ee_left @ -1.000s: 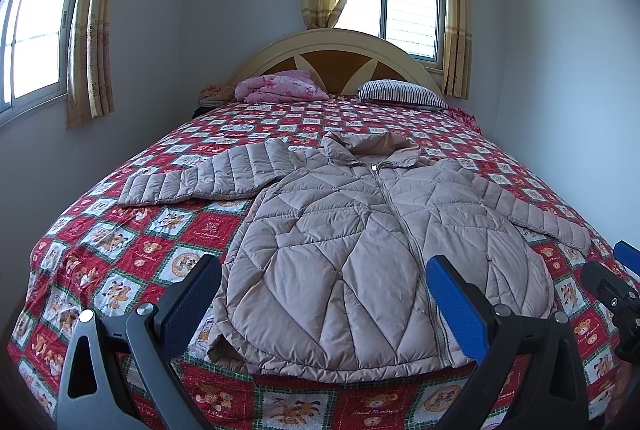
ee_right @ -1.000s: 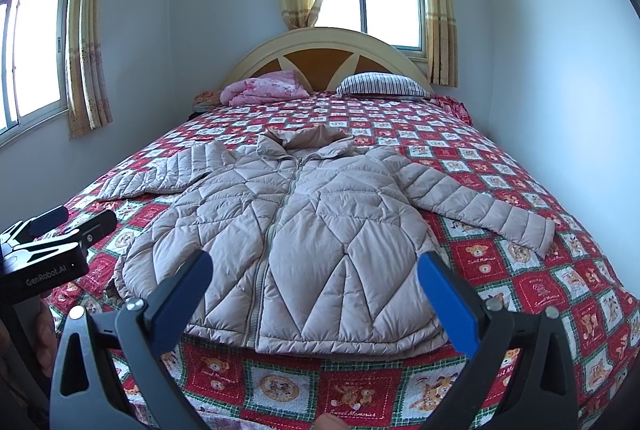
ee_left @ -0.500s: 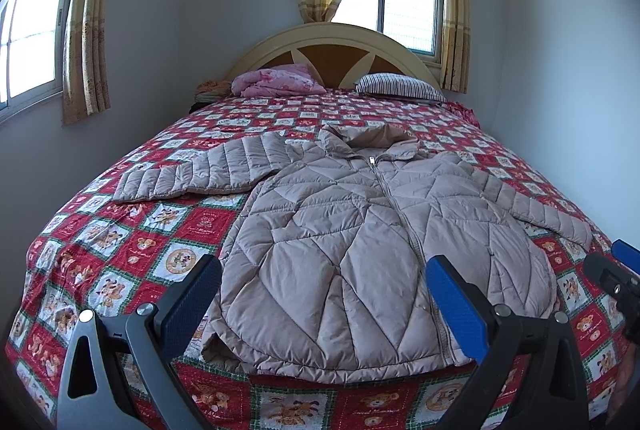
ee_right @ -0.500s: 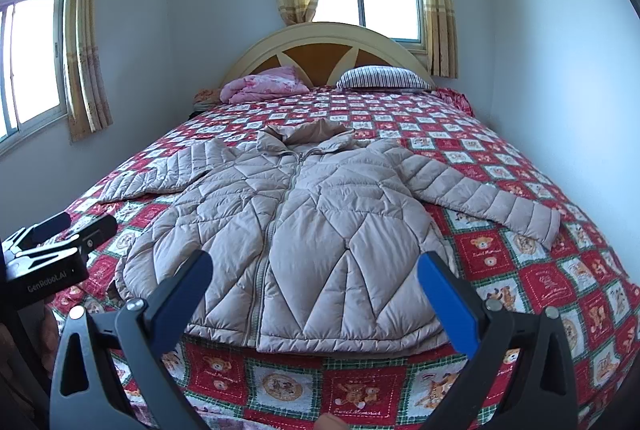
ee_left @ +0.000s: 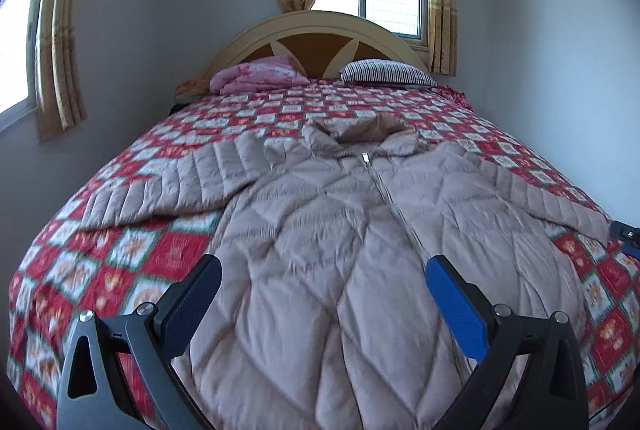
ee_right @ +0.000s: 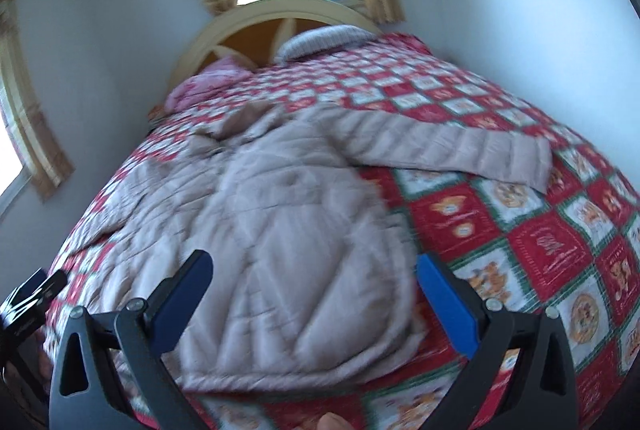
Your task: Fold large clothes
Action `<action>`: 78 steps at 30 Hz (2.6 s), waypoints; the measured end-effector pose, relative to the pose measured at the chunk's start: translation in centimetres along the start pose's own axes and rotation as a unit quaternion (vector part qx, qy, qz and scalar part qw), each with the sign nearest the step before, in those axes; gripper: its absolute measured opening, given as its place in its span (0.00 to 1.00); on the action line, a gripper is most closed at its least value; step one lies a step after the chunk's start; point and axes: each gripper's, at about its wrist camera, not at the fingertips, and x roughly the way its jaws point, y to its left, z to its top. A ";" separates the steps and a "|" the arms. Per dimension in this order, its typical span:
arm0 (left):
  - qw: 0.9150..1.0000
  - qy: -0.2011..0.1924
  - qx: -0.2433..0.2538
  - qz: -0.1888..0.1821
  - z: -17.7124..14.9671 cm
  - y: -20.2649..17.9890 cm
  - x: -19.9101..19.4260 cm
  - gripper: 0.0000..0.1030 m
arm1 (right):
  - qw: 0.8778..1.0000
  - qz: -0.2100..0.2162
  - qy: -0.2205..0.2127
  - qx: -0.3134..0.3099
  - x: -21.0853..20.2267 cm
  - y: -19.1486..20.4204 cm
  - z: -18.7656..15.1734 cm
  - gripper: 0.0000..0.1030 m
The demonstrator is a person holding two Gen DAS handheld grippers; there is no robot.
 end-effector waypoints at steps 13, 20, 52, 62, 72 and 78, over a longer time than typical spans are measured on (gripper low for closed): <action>0.995 0.065 0.015 0.076 1.9 1.4 14.8 0.99 | 0.969 -0.183 0.047 0.158 7.5 -19.1 8.7 0.96; 0.988 0.131 0.007 0.086 -0.6 1.8 19.1 0.99 | 0.948 -0.251 0.123 0.152 12.8 -23.0 8.4 0.84; 0.986 0.143 -0.087 0.005 -1.7 4.8 20.0 0.99 | 0.916 -0.173 -0.118 -0.342 8.5 15.5 21.9 0.11; 0.985 0.116 -0.127 0.030 -1.8 6.5 18.4 0.99 | 0.882 -0.043 -0.039 -0.468 20.7 29.6 10.1 0.11; 0.984 0.117 -0.120 0.059 -1.4 8.2 15.2 0.99 | 0.905 0.053 0.123 -0.405 31.0 30.3 3.4 0.25; 0.992 0.074 -0.069 0.076 2.9 8.7 10.8 0.99 | 0.918 0.196 0.138 -0.317 26.1 28.6 6.6 0.74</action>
